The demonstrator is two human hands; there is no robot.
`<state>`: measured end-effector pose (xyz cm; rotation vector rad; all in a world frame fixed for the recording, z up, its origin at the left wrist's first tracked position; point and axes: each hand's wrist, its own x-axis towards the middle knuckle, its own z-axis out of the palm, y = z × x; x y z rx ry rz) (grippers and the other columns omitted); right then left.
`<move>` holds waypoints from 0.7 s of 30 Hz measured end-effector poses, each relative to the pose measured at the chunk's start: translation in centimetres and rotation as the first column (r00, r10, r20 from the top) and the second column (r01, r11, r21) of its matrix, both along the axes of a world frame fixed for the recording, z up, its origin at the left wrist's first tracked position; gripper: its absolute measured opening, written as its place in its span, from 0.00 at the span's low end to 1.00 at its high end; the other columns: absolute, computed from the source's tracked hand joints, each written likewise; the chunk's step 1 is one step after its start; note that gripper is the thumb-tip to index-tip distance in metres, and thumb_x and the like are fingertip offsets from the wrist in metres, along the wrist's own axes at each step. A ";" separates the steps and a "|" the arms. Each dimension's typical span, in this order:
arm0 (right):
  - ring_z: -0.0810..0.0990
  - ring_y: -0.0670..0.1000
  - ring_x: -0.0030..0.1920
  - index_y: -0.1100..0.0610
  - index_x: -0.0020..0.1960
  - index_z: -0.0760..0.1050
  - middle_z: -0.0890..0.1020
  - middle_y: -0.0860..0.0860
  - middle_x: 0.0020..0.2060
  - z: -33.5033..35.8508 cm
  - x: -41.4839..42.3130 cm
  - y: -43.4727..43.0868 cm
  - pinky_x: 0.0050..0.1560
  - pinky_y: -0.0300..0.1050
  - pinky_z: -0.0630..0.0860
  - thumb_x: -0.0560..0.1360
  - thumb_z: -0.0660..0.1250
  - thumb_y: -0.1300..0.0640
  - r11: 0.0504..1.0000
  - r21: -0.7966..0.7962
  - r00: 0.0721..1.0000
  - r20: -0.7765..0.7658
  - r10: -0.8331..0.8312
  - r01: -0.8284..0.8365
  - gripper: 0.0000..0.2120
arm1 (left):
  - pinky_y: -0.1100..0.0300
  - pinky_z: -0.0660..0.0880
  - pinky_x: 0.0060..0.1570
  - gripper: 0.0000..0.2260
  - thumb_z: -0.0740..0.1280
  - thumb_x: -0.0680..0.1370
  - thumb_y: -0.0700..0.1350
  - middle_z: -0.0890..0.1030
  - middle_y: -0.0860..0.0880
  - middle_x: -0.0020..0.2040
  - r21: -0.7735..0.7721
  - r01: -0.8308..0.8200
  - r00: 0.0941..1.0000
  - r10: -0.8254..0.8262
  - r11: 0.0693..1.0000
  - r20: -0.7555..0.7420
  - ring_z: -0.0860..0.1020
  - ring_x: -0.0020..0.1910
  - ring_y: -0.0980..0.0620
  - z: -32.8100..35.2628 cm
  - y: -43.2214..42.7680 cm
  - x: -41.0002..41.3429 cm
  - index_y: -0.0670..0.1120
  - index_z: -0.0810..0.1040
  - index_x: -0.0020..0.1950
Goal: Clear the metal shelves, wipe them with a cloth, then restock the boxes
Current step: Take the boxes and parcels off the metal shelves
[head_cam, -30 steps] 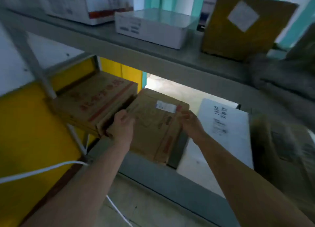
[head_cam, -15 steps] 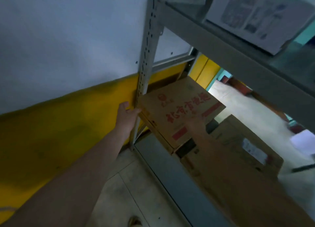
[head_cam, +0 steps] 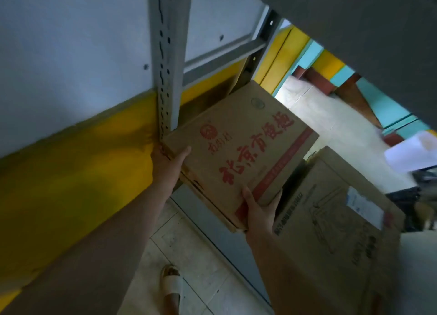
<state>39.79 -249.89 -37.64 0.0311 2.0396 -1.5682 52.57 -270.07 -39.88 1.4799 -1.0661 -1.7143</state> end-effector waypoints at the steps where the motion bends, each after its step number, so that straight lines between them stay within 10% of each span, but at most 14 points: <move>1: 0.70 0.55 0.72 0.31 0.78 0.45 0.66 0.48 0.76 0.3 0.0 0.0 0.70 0.64 0.72 0.66 0.82 0.45 1.000 0.001 1.000 0.007 0.001 -0.001 0.56 | 0.49 0.77 0.63 0.42 0.81 0.66 0.58 0.72 0.50 0.67 -0.001 0.026 1.000 -0.026 1.000 0.017 0.76 0.63 0.50 0.4 0.0 0.2 0.49 0.66 0.75; 10: 0.78 0.50 0.61 0.41 0.81 0.55 0.73 0.45 0.68 9.8 3.4 2.6 0.47 0.42 0.80 0.68 0.81 0.47 0.987 -0.160 0.999 -0.033 0.010 -0.016 0.50 | 0.50 0.78 0.62 0.38 0.80 0.68 0.57 0.73 0.51 0.68 -0.175 0.129 0.983 -0.149 0.976 -0.106 0.77 0.64 0.49 10.0 1.7 5.1 0.53 0.68 0.73; 21: 0.85 0.54 0.57 0.48 0.72 0.70 0.83 0.50 0.60 18.9 18.9 21.6 0.58 0.58 0.82 0.59 0.85 0.47 0.919 -0.331 0.971 -0.033 -0.238 0.214 0.45 | 0.44 0.72 0.68 0.45 0.77 0.65 0.68 0.70 0.50 0.72 -0.363 0.351 0.909 -0.407 0.863 -0.089 0.72 0.69 0.46 20.0 16.7 16.1 0.54 0.64 0.77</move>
